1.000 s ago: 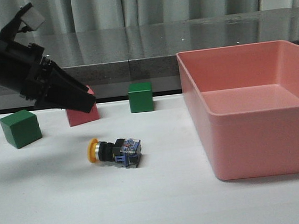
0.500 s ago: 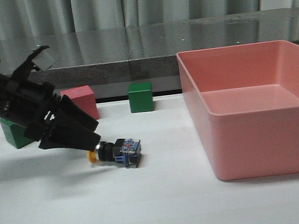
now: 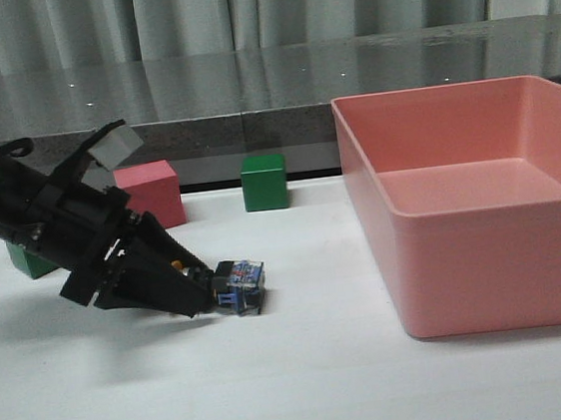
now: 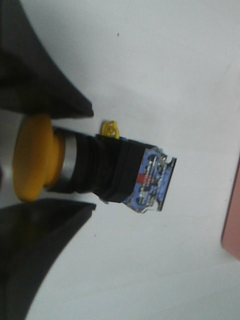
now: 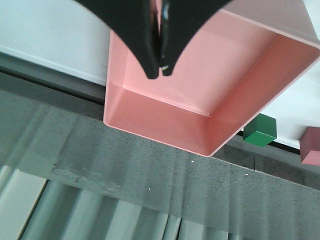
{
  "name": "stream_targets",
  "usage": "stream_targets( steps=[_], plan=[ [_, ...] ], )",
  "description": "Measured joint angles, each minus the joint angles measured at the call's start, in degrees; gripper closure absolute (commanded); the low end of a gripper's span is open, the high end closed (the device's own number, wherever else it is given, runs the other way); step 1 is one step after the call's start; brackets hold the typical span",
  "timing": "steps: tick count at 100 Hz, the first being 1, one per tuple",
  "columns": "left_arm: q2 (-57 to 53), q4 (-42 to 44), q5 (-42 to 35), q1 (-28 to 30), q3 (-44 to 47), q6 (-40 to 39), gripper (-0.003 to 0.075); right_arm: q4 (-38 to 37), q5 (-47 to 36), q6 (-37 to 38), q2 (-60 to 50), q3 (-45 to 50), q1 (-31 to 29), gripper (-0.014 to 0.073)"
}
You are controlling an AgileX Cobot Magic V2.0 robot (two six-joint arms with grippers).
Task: Place and stand button with both arms
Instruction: 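Close the left gripper on the button and lift it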
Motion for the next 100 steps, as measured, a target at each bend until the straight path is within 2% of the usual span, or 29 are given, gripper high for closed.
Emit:
stream_targets(
  steps=[5,23,49,69,100],
  plan=[
    [0.00,1.55,1.14,0.00,0.00,0.00,0.0739,0.00,0.00,0.00,0.00,0.00,0.00,0.0707],
    [-1.24,9.05,3.70,0.00,-2.22,-2.86,0.0740,0.00,0.00,0.00,0.00,0.00,0.00,0.0707],
    [-9.85,29.37,3.84,-1.62,-14.18,-19.27,0.0740,0.00,0.00,0.09,0.00,0.00,0.00,0.0707],
    [-13.33,52.35,5.91,-9.72,-22.95,-37.09,0.0740,0.00,0.00,0.09,0.00,0.00,0.00,0.0707],
    [-13.33,80.37,6.47,-24.94,-23.55,-56.81,0.0739,0.00,0.00,0.09,0.00,0.00,0.00,0.0707]
  ],
)
